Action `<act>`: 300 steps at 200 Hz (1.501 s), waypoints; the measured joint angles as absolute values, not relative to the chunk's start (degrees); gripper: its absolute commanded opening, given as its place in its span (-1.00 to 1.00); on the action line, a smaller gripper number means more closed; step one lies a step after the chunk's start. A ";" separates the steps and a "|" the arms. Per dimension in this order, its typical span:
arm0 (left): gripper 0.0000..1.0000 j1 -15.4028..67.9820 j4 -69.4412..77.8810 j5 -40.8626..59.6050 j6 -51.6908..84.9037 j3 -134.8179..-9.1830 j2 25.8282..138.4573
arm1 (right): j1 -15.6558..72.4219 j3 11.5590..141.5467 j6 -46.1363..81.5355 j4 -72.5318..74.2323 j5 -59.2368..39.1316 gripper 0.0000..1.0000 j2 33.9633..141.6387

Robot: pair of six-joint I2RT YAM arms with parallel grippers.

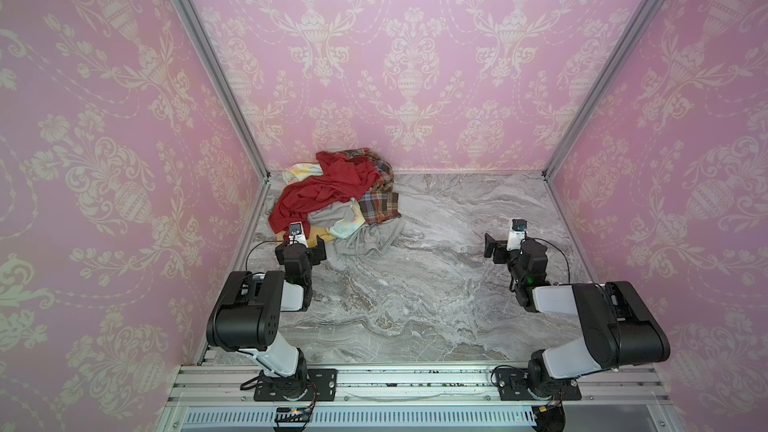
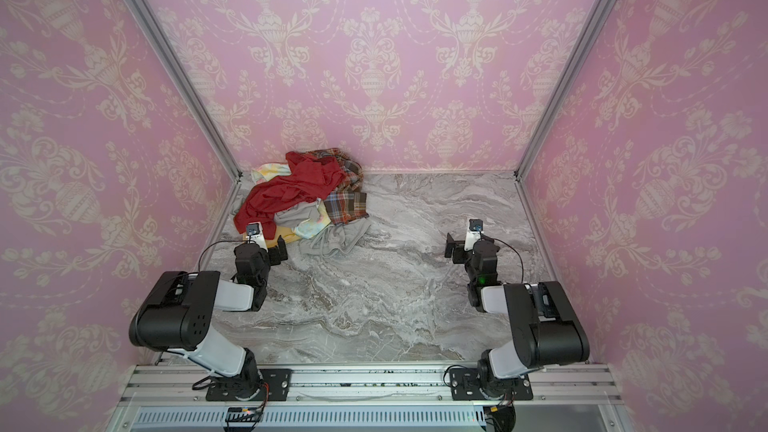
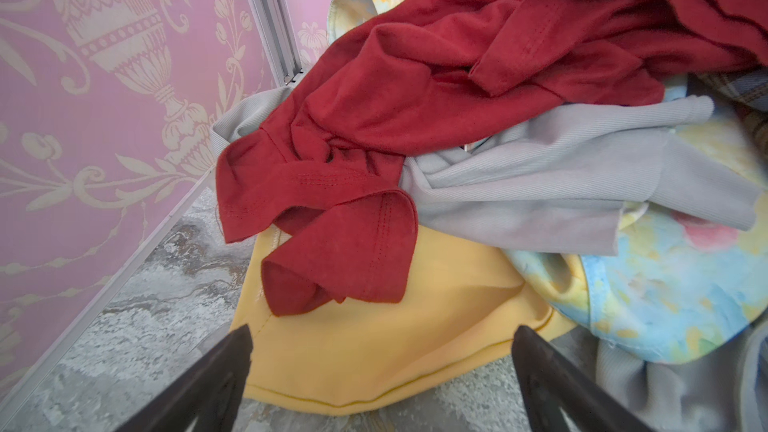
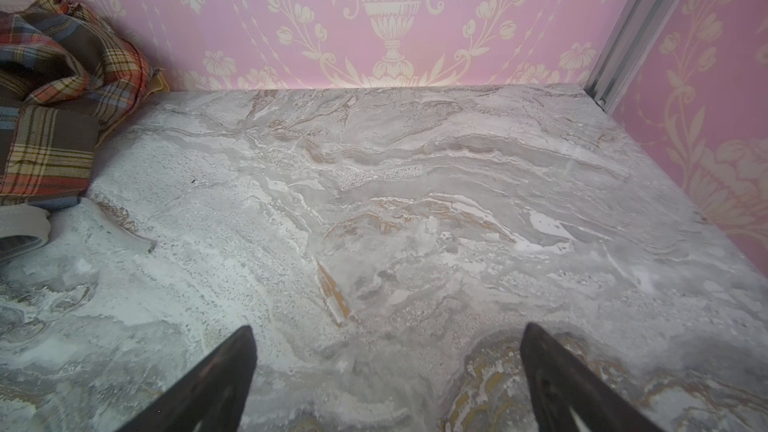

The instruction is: Pick out a specific cloth from the pile

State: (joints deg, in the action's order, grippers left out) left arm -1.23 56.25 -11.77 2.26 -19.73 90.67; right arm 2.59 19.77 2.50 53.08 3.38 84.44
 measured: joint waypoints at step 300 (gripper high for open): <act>0.26 9.65 -20.25 -1.61 25.32 -57.74 91.88 | 38.63 37.71 6.24 17.23 11.94 0.86 77.71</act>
State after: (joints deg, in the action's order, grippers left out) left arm 9.65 -20.25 -1.61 25.32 -57.74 91.88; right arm 38.63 37.71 6.24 17.23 11.94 77.71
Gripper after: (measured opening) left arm 0.634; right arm 0.930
